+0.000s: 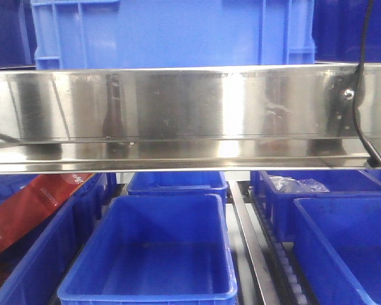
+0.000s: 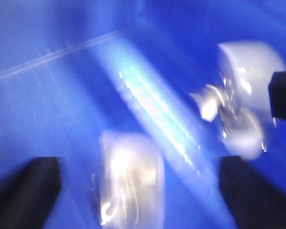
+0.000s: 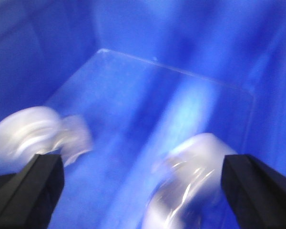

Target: Place valve from conveyor to right shelf box

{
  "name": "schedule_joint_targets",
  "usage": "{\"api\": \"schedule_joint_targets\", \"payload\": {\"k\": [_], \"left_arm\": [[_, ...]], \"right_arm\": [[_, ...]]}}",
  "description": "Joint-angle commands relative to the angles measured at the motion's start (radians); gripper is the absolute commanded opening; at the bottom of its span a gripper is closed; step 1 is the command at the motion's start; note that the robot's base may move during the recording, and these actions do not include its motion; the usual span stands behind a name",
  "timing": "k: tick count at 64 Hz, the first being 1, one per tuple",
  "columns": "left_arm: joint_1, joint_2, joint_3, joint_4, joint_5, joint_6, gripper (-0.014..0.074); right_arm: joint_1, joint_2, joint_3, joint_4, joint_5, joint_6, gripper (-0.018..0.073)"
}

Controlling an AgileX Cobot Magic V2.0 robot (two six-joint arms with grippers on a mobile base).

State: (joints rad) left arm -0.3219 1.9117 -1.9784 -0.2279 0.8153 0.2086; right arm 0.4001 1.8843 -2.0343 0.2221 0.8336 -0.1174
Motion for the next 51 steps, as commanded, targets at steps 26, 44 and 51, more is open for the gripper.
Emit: {"api": "schedule_joint_targets", "payload": {"k": [26,44,51], "left_arm": [[0.03,-0.265,-0.01,0.079,0.024,0.002,0.0325],[0.191,-0.413,0.036,0.07,0.147,-0.011,-0.0111],[0.236,-0.499,0.148,0.055,0.111,-0.017,-0.0111]], "right_arm": [[-0.001,-0.23,-0.021,0.003,0.007,-0.004,0.0193],[-0.133,-0.351,0.01,0.003,0.102,-0.004,-0.0158],[-0.178,-0.401,0.095,0.003,0.107,-0.004,-0.0158]]}}
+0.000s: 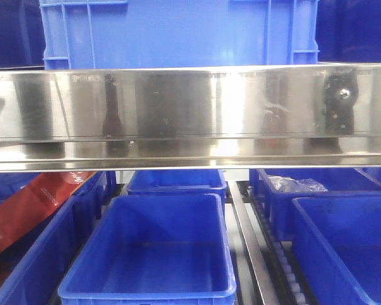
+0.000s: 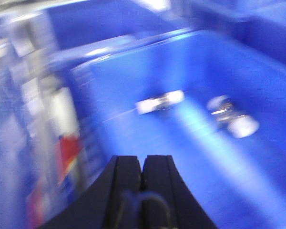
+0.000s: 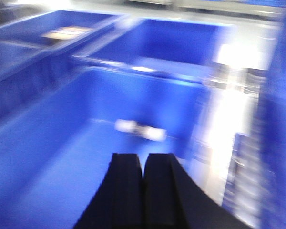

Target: Place valve from conveyor to right shelf box

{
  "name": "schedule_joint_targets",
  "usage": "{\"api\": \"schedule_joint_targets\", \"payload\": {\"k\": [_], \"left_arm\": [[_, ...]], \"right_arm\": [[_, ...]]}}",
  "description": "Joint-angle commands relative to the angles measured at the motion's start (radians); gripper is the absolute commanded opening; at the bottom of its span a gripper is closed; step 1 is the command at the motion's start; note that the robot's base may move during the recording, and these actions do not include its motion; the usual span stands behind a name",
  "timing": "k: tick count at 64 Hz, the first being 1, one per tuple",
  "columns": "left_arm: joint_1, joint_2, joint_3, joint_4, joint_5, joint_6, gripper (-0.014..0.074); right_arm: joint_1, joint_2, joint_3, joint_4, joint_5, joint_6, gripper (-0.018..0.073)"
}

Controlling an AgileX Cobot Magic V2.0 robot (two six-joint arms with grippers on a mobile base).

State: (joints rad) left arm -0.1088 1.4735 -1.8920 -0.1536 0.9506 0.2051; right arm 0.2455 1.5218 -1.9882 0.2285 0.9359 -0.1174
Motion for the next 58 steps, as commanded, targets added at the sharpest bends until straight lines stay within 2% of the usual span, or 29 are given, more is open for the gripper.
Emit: {"api": "schedule_joint_targets", "payload": {"k": [1,11,26,33,44,58], "left_arm": [[0.026,-0.072,0.079,-0.02,-0.032,-0.013,-0.0111],[0.056,-0.227,0.37,-0.02,-0.181,-0.013,-0.0111],[0.056,-0.521,0.831,-0.022,-0.453,-0.013,-0.0111],[0.056,-0.668,1.007,-0.022,-0.541,-0.013,-0.0111],[0.056,-0.857,1.195,-0.022,-0.599,-0.013,-0.0111],[0.056,-1.03,1.346,-0.022,-0.603,-0.013,-0.0111]], "right_arm": [[-0.026,-0.046,0.062,-0.004,0.002,-0.004,-0.0158],[-0.03,-0.149,0.281,-0.036,-0.077,-0.004,-0.0158],[-0.03,-0.38,0.718,-0.04,-0.366,-0.004,-0.0158],[-0.03,-0.511,0.94,-0.054,-0.499,-0.004,-0.0158],[-0.03,-0.701,1.21,-0.101,-0.632,-0.004,-0.0162],[-0.028,-0.932,1.483,-0.117,-0.706,-0.004,-0.0162]]}}
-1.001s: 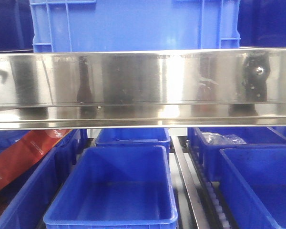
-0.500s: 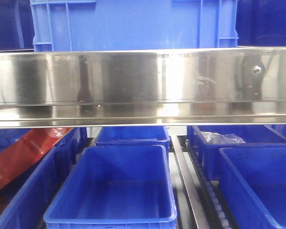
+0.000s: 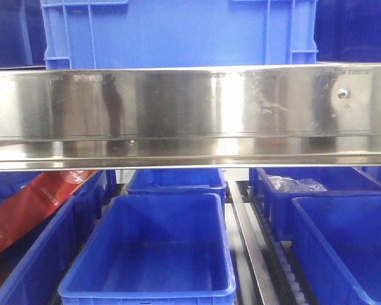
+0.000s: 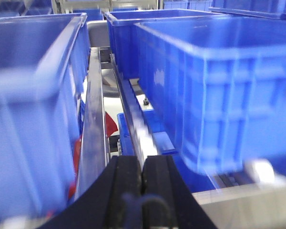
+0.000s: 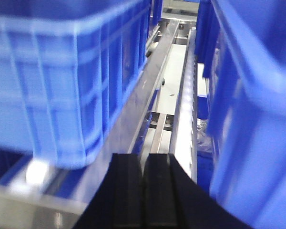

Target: Place valve from conveyor to right shelf box

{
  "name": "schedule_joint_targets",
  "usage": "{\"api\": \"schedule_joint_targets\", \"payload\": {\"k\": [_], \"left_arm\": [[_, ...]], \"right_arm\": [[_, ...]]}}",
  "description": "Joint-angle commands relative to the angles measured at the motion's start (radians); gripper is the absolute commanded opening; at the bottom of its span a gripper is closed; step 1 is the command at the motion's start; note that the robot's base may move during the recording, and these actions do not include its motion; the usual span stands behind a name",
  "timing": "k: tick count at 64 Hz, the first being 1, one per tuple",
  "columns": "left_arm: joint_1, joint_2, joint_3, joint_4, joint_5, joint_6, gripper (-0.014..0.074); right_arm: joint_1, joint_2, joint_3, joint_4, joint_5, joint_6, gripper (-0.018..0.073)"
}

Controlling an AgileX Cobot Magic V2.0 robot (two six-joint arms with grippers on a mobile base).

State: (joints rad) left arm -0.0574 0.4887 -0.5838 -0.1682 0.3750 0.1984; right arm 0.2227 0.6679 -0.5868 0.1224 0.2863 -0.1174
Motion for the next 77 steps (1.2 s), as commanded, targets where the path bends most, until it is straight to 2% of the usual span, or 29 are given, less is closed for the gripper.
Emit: {"api": "schedule_joint_targets", "payload": {"k": [1,10,23,71,77], "left_arm": [[0.004,-0.052,0.044,-0.008,-0.027,-0.007,-0.0111],[0.004,-0.098,0.088,-0.008,-0.029,-0.007,-0.0111],[0.004,-0.103,0.096,-0.008,-0.05,-0.007,-0.0111],[0.004,-0.103,0.096,-0.008,-0.057,-0.007,-0.0111],[0.016,-0.121,0.11,0.063,-0.06,-0.007,-0.0111]], "right_arm": [[-0.005,-0.092,0.095,-0.011,-0.059,-0.004,-0.0162],[-0.005,-0.241,0.198,-0.011,-0.061,-0.004,-0.0162],[-0.005,-0.375,0.242,-0.011,-0.087,-0.004,-0.0162],[-0.005,-0.379,0.242,-0.011,-0.092,-0.004,-0.0162],[-0.005,-0.379,0.242,-0.011,-0.092,-0.004,-0.0162]]}}
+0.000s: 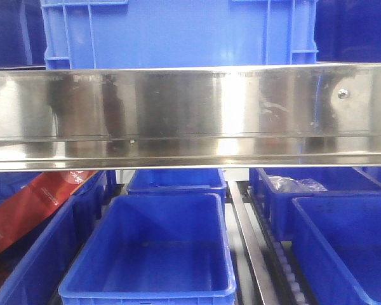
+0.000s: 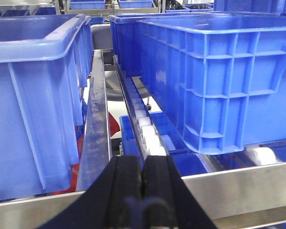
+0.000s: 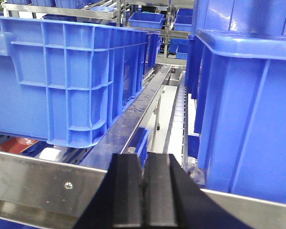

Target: Place valve from conveyor to right shelf box

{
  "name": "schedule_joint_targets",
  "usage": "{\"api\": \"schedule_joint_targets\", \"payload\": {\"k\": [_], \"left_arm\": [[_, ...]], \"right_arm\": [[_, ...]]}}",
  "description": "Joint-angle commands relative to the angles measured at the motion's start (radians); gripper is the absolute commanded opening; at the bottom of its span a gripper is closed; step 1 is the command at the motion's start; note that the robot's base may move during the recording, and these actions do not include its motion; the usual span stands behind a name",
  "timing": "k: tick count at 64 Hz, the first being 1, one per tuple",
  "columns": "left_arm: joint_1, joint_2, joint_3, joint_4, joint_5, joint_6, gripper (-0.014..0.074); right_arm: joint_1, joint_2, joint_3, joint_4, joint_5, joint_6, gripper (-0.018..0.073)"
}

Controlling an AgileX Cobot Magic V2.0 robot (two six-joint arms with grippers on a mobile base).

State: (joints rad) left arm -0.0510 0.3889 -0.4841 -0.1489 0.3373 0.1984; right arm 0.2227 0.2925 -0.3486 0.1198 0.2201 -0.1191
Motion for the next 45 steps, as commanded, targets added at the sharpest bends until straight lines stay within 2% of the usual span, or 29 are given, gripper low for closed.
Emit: {"api": "schedule_joint_targets", "payload": {"k": [1,21,32,45], "left_arm": [[0.017,-0.028,0.016,0.044,-0.027,-0.007,-0.0111],[0.149,-0.276,0.233,0.083,-0.131,-0.069,-0.0111],[0.157,-0.388,0.382,0.083,-0.204,-0.087,-0.0111],[0.157,-0.389,0.484,0.083,-0.348,-0.087,-0.0111]], "right_arm": [[-0.005,-0.004,0.004,-0.008,-0.026,-0.002,-0.0162],[-0.005,-0.004,0.004,-0.008,-0.026,-0.002,-0.0162],[-0.005,-0.004,0.004,-0.008,-0.026,-0.002,-0.0162],[-0.005,-0.004,0.004,-0.008,-0.028,-0.002,-0.0162]]}}
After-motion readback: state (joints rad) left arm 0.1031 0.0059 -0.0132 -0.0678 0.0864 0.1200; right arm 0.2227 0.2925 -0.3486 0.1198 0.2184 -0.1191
